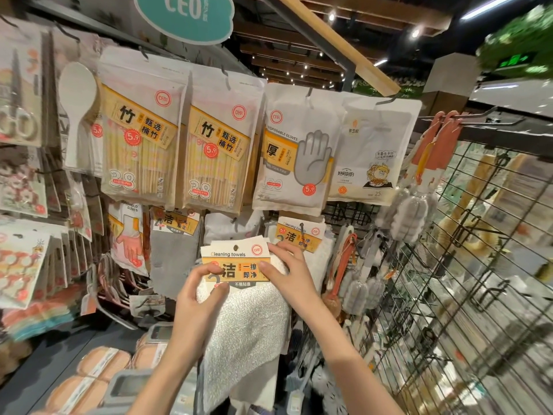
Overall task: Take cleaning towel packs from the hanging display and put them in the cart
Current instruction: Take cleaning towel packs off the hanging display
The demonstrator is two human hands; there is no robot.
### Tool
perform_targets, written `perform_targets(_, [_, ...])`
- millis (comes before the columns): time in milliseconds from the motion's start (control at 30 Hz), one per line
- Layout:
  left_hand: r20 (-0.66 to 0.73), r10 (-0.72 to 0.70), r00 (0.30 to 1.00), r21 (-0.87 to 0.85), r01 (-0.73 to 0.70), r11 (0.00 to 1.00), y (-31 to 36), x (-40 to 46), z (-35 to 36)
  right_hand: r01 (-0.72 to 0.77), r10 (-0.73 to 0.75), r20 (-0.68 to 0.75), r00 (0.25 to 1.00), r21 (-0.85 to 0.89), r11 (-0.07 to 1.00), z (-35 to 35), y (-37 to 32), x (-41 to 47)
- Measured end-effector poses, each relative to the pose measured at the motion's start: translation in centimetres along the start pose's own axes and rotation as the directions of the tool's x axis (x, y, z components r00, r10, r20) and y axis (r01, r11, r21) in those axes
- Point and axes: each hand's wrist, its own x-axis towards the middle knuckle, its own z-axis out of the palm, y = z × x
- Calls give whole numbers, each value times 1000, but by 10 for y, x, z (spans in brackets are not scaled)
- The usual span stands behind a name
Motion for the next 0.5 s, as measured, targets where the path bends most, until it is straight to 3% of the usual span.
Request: perform_targets(500, [-74, 39, 996, 46, -35, 998, -8, -2, 5, 70, -60, -102, 993, 100, 993, 7, -2, -22])
